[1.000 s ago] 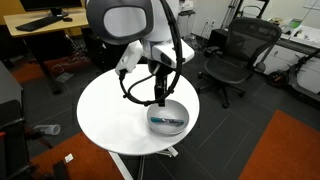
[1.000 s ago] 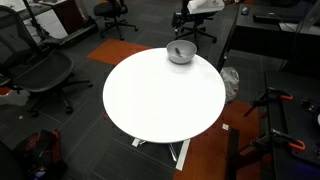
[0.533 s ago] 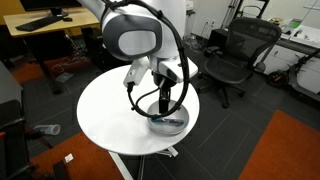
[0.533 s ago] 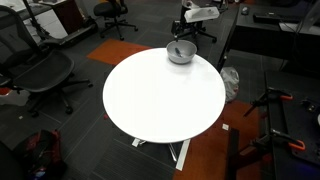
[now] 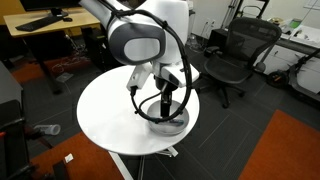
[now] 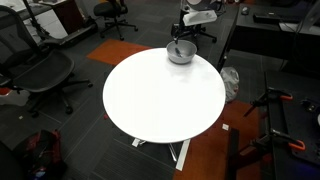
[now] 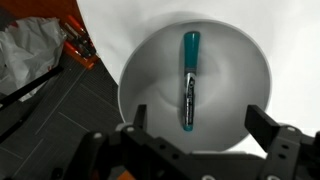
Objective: Pick up the pen from the grey bowl and put it on the table.
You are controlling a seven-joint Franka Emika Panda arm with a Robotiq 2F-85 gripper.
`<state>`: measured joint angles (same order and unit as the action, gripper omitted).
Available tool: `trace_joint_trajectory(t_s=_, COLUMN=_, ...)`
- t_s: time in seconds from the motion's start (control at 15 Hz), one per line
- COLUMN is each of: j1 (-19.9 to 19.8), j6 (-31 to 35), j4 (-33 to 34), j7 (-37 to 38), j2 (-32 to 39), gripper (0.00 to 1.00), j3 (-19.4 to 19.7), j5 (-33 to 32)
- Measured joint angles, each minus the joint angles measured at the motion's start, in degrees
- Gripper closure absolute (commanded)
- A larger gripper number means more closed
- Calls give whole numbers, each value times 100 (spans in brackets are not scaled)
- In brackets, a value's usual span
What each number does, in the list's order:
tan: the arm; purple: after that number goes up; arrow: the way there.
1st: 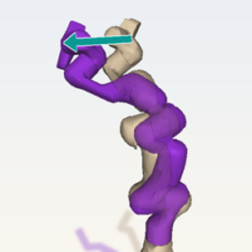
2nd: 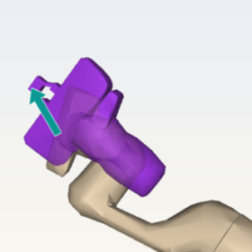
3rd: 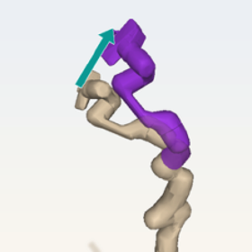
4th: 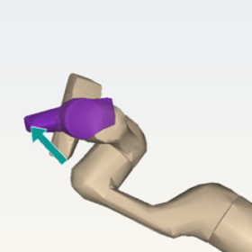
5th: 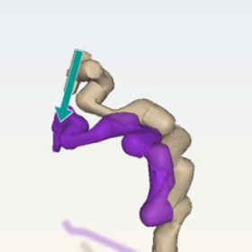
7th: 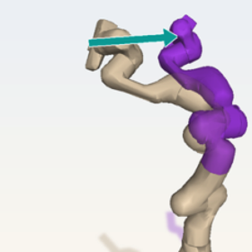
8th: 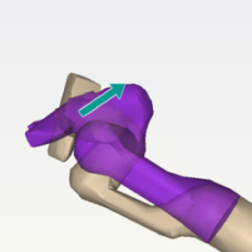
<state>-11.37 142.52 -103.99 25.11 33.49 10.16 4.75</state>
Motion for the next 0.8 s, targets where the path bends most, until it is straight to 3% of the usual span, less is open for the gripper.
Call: trace_joint_trajectory(t_s=0.8, j1=9, j6=97, j4=16, j7=4, j2=164, gripper=0, j3=38, j5=14)
